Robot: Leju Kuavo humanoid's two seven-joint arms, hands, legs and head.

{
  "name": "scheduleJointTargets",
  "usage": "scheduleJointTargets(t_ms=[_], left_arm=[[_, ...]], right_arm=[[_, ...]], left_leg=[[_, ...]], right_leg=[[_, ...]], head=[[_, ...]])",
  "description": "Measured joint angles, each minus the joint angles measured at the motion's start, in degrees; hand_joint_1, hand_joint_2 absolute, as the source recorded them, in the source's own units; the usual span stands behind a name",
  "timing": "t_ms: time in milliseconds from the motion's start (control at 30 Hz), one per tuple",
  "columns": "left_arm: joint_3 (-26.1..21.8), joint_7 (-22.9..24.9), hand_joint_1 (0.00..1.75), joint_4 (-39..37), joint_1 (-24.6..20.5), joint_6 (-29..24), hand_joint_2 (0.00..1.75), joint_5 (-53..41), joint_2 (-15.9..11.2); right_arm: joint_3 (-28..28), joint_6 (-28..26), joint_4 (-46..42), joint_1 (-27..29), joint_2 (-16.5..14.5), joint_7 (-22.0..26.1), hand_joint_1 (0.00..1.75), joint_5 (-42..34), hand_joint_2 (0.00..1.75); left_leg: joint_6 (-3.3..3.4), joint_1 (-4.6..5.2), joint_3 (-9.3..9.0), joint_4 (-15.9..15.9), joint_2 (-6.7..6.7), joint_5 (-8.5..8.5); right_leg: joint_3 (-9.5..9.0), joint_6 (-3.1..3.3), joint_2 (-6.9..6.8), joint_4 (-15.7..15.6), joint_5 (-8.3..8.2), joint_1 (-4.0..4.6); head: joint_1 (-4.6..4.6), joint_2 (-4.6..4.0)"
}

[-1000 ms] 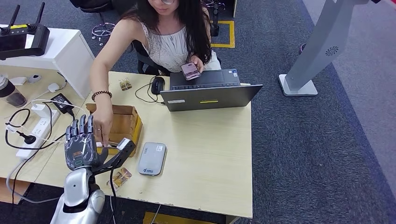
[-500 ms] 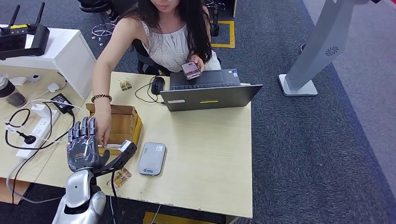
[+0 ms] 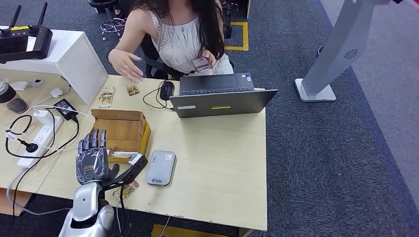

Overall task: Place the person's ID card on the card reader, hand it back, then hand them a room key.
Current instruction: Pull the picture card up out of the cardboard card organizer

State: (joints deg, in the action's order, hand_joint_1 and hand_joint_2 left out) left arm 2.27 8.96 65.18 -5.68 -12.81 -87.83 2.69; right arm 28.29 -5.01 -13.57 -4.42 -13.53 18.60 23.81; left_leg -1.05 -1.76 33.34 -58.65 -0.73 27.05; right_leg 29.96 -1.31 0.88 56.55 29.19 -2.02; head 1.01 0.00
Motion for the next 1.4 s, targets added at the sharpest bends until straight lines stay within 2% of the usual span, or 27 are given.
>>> scheduleJointTargets(t_ms=[433,1400], left_arm=[[0.1,-1.4,0.0,-1.6,-0.6,-2.0,1.75,-0.2,0.1],[3.3,0.4,0.0,-5.4,-2.7,-2.1,1.75,-0.2,0.4]], right_arm=[[0.0,0.6,0.0,0.0,0.0,0.0,0.0,1.3,0.0],[0.1,0.7,0.0,0.0,0.0,-0.2,0.0,2.1,0.0]], left_leg=[[0.0,0.0,0.0,0.0,0.0,0.0],[0.0,0.0,0.0,0.0,0.01,0.0]], right_leg=[[0.02,0.0,0.0,0.0,0.0,0.0],[0.03,0.0,0.01,0.0,0.0,0.0]], head=[[-0.01,0.0],[-0.01,0.0]])
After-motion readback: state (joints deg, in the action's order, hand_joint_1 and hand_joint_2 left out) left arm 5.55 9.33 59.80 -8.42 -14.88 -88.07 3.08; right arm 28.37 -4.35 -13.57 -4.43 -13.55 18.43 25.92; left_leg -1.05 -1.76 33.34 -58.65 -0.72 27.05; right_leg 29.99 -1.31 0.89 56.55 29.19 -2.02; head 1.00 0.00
